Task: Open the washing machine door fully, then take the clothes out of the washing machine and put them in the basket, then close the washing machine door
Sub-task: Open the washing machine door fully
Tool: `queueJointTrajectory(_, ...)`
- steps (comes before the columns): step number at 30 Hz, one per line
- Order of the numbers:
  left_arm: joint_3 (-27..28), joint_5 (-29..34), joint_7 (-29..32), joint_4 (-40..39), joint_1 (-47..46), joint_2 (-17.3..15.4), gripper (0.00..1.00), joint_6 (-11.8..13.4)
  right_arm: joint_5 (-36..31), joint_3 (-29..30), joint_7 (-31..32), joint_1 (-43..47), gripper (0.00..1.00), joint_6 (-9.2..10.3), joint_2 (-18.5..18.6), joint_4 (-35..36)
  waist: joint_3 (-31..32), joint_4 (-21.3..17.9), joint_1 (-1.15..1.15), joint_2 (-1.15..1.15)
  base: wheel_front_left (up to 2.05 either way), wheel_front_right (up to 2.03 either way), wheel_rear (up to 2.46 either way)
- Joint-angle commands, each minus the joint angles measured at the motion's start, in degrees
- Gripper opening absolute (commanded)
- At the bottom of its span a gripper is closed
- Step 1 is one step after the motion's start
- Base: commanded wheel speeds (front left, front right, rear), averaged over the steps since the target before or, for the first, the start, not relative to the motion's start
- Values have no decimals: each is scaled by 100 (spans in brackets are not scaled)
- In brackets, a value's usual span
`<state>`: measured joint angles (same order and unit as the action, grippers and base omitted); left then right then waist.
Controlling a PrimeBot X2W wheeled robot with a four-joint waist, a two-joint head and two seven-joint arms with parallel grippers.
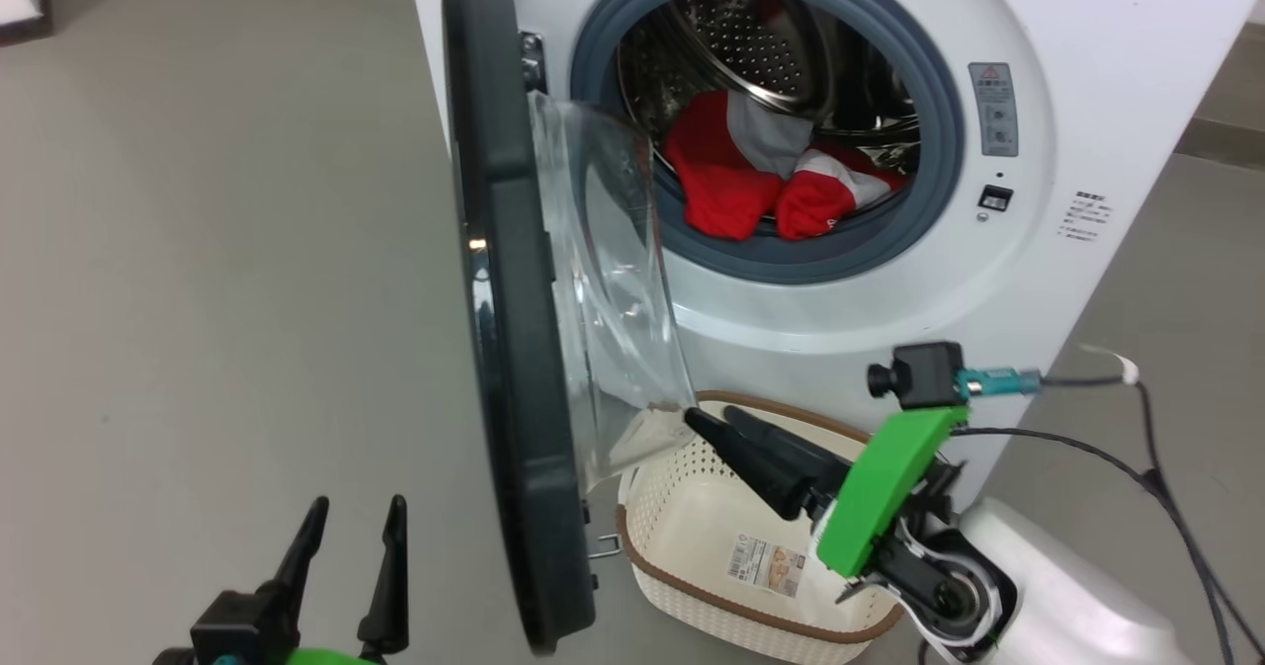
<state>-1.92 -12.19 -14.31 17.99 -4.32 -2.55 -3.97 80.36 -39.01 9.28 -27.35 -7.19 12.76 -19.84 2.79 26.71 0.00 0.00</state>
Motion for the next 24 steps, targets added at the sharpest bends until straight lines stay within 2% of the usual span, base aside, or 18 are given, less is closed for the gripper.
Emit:
queueJointTrajectory(1, 208, -18, -69, -188, -46, -65, 100, 79, -217, -134, -364, 15, 100, -30, 92, 155, 25, -62, 0, 0, 0, 0, 0)
queueJointTrajectory(9, 274, -34, -69, -314, 82, -55, 100, 151, -1160, -846, -2054, -118, 100, -30, 347, -470, 87, -212, 0, 0, 0, 0, 0)
queueJointTrajectory(15, 287, -26, -69, -376, 135, -51, 100, 189, -1815, -890, -2413, -117, 100, -30, 246, -1087, 130, -268, 0, 0, 0, 0, 0)
queueJointTrajectory(17, 293, -23, -69, -427, 158, -50, 100, 189, -2242, -398, -2422, -38, 100, -30, 156, -1177, 136, -299, 0, 0, 0, 0, 0)
queueJointTrajectory(20, 301, -13, -69, -522, 194, -48, 100, 181, -3221, 317, -2425, 273, 100, -30, -24, -1191, 140, -328, 0, 0, 0, 0, 0)
queueJointTrajectory(24, 301, -5, -69, -574, 241, -45, 100, 187, -4459, 1287, -2426, 782, 100, -30, -356, -923, 144, -357, 0, 0, 0, 0, 0)
